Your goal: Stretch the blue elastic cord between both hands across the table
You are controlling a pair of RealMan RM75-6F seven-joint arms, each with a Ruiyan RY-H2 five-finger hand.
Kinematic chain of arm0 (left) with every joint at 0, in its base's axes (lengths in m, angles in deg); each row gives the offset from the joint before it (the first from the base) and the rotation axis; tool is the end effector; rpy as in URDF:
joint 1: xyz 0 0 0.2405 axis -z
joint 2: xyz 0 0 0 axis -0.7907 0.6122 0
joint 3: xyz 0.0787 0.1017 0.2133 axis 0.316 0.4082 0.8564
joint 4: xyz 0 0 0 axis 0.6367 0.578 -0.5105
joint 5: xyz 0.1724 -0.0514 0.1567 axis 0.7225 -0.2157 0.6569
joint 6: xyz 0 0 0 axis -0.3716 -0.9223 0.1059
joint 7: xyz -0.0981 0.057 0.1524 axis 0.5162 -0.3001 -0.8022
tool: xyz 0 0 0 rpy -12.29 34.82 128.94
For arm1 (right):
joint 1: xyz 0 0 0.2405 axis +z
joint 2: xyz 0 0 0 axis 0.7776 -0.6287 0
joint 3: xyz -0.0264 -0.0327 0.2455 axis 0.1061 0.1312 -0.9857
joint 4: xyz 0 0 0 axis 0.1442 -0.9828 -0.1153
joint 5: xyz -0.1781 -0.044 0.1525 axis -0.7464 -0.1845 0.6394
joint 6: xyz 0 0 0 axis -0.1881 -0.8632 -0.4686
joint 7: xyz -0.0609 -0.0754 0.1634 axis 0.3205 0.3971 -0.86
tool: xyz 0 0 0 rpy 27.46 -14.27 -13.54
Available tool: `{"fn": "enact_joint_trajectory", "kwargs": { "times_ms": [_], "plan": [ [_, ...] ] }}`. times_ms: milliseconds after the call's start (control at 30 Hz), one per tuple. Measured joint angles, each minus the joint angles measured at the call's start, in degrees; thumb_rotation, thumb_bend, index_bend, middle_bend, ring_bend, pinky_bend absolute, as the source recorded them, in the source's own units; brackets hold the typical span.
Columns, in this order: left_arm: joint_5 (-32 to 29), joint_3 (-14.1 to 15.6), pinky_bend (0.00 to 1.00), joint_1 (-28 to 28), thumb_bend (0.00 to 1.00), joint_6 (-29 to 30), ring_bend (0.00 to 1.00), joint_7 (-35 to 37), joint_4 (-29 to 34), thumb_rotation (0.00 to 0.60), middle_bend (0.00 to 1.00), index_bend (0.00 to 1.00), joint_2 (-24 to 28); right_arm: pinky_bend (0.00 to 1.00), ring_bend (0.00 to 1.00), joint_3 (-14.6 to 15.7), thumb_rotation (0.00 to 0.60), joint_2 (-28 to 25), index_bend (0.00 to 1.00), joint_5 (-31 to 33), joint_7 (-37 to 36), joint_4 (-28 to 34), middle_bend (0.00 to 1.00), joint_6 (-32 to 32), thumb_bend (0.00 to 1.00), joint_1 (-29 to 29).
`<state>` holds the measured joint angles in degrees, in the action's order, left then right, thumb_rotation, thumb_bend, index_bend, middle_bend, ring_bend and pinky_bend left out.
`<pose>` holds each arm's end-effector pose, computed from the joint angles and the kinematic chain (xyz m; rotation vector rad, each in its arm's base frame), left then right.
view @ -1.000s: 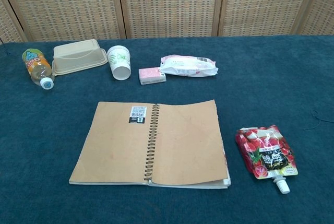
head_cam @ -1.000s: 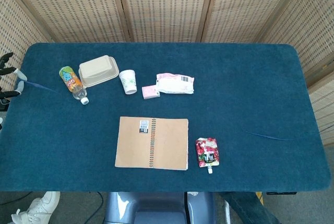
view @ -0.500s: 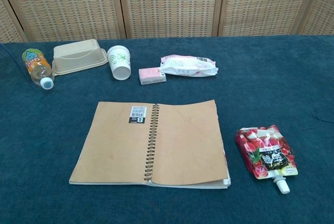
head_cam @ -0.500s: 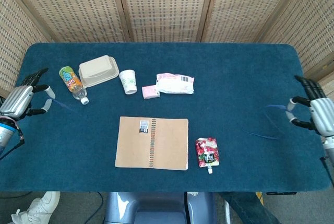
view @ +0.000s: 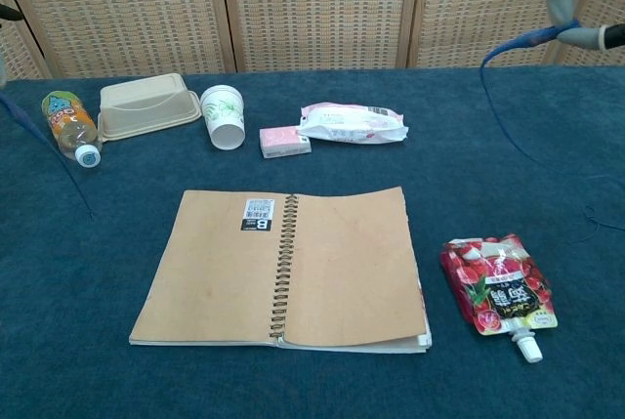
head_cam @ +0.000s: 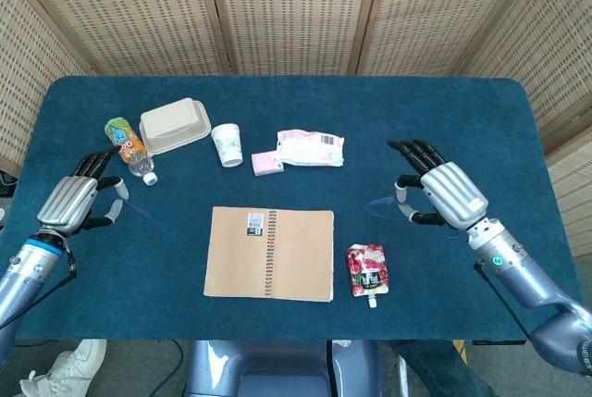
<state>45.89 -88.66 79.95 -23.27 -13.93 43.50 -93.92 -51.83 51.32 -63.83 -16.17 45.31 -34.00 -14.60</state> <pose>-0.2512 0.3634 0.0987 -1.6353 -1.0661 -1.0255 -0.1609 -0.3896 0.1076 1.8711 -0.8650 1.2712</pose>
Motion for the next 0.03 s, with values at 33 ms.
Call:
{"fn": "enact_joint_trajectory", "kwargs": {
  "times_ms": [33],
  "plan": [
    [-0.16,0.06,0.00,0.01,0.53,0.13,0.00,-0.77,0.73,0.600,0.00,0.82,-0.23,0.00,0.00,-0.15,0.600,0.04,0.77,0.49,1.27,0.95,0.11,0.55,0.82,0.28]
  ]
}}
